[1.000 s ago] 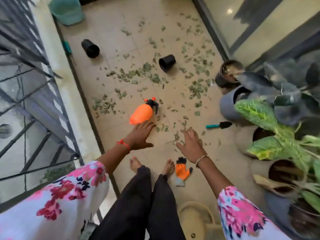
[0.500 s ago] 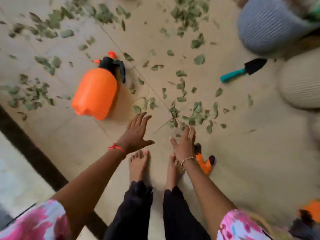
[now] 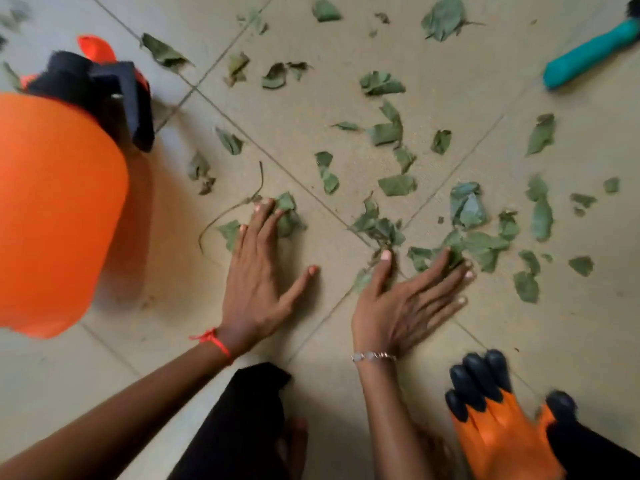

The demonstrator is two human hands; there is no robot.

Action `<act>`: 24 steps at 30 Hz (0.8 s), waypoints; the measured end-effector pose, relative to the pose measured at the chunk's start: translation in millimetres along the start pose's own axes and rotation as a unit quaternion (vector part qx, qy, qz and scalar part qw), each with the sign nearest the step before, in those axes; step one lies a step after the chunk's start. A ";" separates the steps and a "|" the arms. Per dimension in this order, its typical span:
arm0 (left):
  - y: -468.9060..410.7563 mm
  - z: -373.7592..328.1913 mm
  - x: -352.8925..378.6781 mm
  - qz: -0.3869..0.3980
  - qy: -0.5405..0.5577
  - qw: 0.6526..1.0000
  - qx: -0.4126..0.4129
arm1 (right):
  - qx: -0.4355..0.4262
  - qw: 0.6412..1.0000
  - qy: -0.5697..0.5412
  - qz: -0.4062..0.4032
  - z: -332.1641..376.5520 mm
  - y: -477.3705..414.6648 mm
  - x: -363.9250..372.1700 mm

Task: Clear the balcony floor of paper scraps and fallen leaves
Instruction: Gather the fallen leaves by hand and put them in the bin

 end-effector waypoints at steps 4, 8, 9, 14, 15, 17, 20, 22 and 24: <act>-3.2 5.2 2.1 -0.022 0.003 1.000 -0.005 | -0.061 0.998 0.007 0.008 22.9 -3.4 7.2; -8.0 5.6 5.5 -0.056 -0.013 0.998 0.011 | -0.084 0.996 -0.002 0.001 27.6 -5.9 8.7; -11.2 5.7 7.7 -0.063 -0.019 0.998 0.021 | -0.097 0.995 -0.011 -0.003 28.3 -8.2 10.3; -41.9 -3.8 10.7 -0.051 -0.018 0.996 0.073 | -0.144 0.987 -0.064 -0.030 55.6 -22.7 19.3; -44.4 -6.7 10.0 -0.040 -0.014 0.996 0.078 | -0.155 0.985 -0.078 -0.017 60.0 -23.2 18.6; -46.2 -14.6 9.0 -0.007 0.024 0.995 0.093 | -0.192 0.968 -0.156 0.033 62.2 -22.9 15.0; -48.8 -22.2 4.9 0.036 0.108 0.984 0.136 | -0.187 0.910 -0.361 0.078 53.2 -30.6 0.7; -51.6 -23.4 -0.5 0.033 0.137 0.978 0.155 | -0.149 0.898 -0.415 0.011 38.1 -44.4 -12.7; -56.5 -24.2 -3.6 0.028 0.142 0.975 0.169 | -0.101 0.907 -0.402 -0.076 18.5 -60.7 -26.2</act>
Point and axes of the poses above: each hand's wrist, its own y-axis away from the middle knuckle, its own x-axis out of the palm, z = x × y, the point moved 2 cm from there along -y, towards the middle knuckle, and after that the axes turned 4 degrees about -y, right-handed, at the moved point
